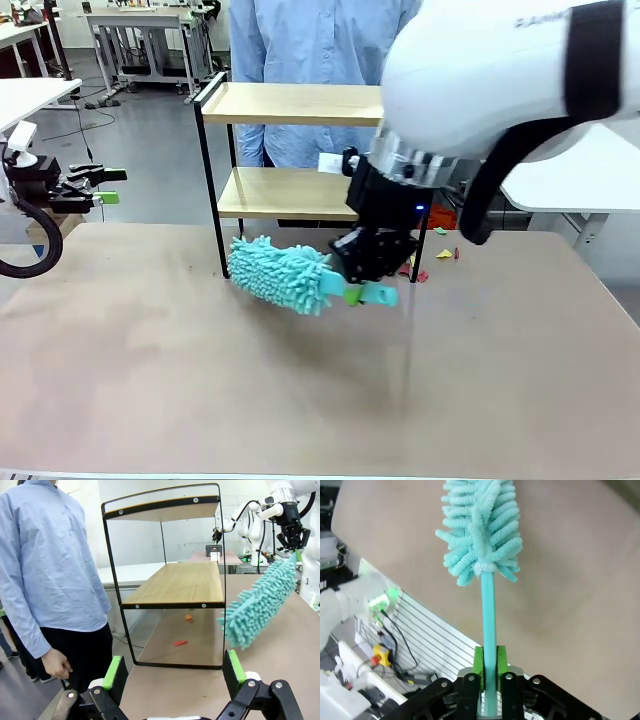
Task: Clean the shelf.
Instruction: Clean the specific section of the Shelf indicated by the human with the Duster.
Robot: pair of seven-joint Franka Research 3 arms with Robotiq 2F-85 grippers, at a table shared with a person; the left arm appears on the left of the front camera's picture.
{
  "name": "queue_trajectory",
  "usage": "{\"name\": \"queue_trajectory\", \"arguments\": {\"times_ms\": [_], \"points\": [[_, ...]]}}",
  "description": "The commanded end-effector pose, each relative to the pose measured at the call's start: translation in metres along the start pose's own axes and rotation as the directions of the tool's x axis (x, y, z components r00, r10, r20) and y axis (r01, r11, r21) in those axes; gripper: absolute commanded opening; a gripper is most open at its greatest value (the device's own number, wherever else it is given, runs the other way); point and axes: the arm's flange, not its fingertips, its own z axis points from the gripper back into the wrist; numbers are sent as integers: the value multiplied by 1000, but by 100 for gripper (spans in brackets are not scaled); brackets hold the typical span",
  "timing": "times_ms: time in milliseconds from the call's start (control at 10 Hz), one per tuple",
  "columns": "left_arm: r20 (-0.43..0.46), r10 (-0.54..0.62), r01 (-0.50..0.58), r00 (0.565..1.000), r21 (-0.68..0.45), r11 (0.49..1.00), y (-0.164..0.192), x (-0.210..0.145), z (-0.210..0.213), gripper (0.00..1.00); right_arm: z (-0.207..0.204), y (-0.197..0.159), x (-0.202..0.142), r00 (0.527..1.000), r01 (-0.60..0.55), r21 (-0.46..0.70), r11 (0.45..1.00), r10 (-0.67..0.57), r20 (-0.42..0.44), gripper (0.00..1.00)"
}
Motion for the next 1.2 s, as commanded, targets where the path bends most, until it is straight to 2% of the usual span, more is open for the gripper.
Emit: {"name": "queue_trajectory", "arguments": {"times_ms": [0,100,600,800,1100], "points": [[-4,-2,2,1000,-3,1000,-3,4,-1,100,-4,8,19,1000,16,18,1000,-16,5,13],[-4,-2,2,1000,-3,1000,-3,4,-1,100,0,0,0,1000,0,0,1000,0,0,13],[-4,-2,2,1000,-3,1000,-3,4,-1,100,-3,3,7,1000,10,8,1000,-10,-6,13],[-4,-2,2,1000,-3,1000,-3,4,-1,100,-21,26,31,991,113,-12,994,-111,80,13],[-4,-2,2,1000,-3,1000,-3,4,-1,100,-46,46,66,952,260,0,966,-256,170,13]]}}
